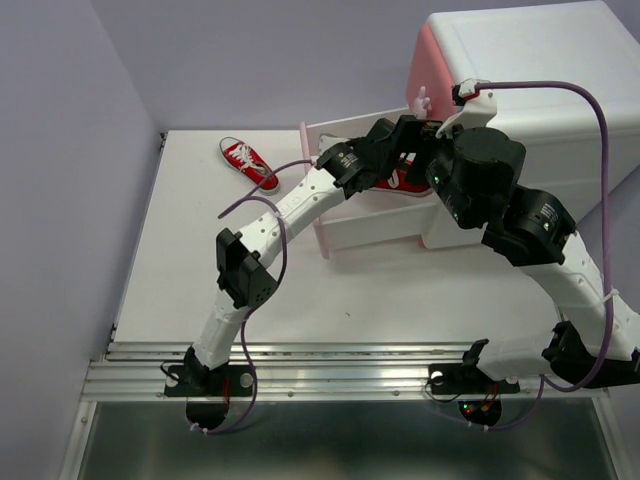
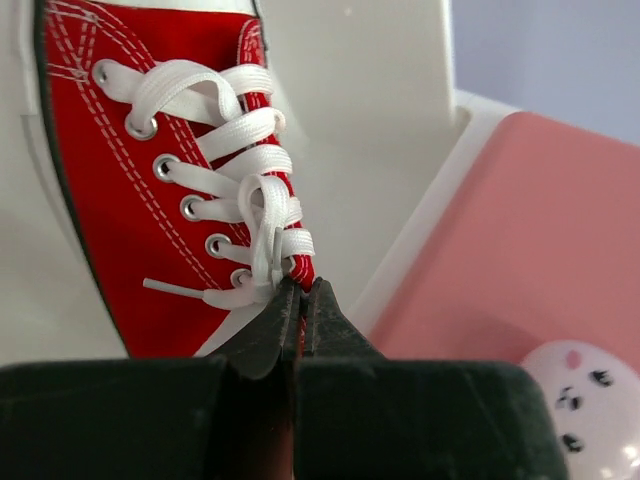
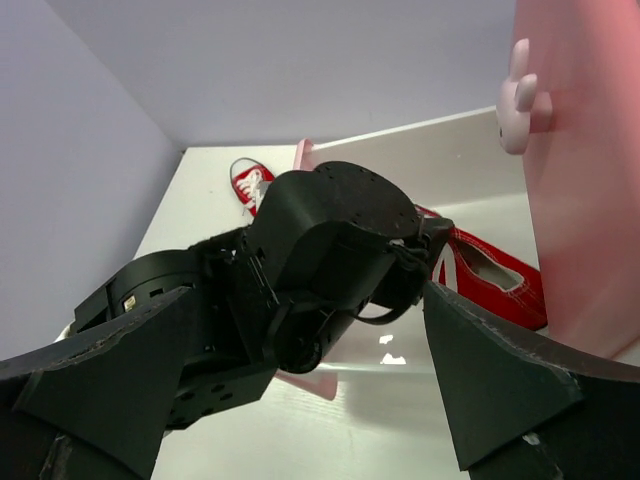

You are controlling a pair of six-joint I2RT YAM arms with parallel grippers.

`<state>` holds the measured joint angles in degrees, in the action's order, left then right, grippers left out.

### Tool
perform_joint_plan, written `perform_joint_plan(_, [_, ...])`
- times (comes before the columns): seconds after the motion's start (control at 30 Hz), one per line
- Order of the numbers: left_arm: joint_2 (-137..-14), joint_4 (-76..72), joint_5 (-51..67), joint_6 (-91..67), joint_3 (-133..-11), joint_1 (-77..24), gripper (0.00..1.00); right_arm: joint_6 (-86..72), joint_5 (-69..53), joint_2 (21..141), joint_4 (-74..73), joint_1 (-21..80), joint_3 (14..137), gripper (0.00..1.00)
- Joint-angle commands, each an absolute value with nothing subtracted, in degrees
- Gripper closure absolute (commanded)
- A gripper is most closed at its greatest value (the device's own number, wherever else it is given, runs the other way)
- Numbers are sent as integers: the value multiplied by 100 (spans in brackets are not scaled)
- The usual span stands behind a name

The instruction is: Place and organize the shoes in the shoe cabinet

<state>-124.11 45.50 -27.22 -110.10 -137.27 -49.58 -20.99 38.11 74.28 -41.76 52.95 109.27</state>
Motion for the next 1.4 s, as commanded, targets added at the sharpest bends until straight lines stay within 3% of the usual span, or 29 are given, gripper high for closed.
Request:
perform_joint_plan(0.0, [-11962, 4833, -3032, -11777, -13476, -5273, 100, -2013, 3657, 7260, -4271, 5317, 10776, 0])
perform_joint_plan(0.33, [-11172, 5018, -3067, -12594, -11839, -5502, 100, -2127, 3445, 7110, -4280, 5317, 10354, 0])
perform_joint_plan(0.63, [-11189, 6424, -3418, -12902, -12778, -5660, 100, -2109, 2945, 7453, -4430, 5317, 10546, 0])
perform_joint_plan(0.93, [-10995, 6372, -3077, -13096, -12164, -5687, 100, -1828, 2909, 7532, -4438, 5317, 10582, 0])
perform_joint_plan(1.27, [-11847, 5853, -2997, -13008, -12550, -5643, 100, -1793, 3050, 7339, -4570, 5317, 10424, 0])
perform_joint_plan(1.37, [-11988, 5950, -2866, -13043, -12665, -5634, 91, -1723, 3111, 7321, -4597, 5317, 10459, 0])
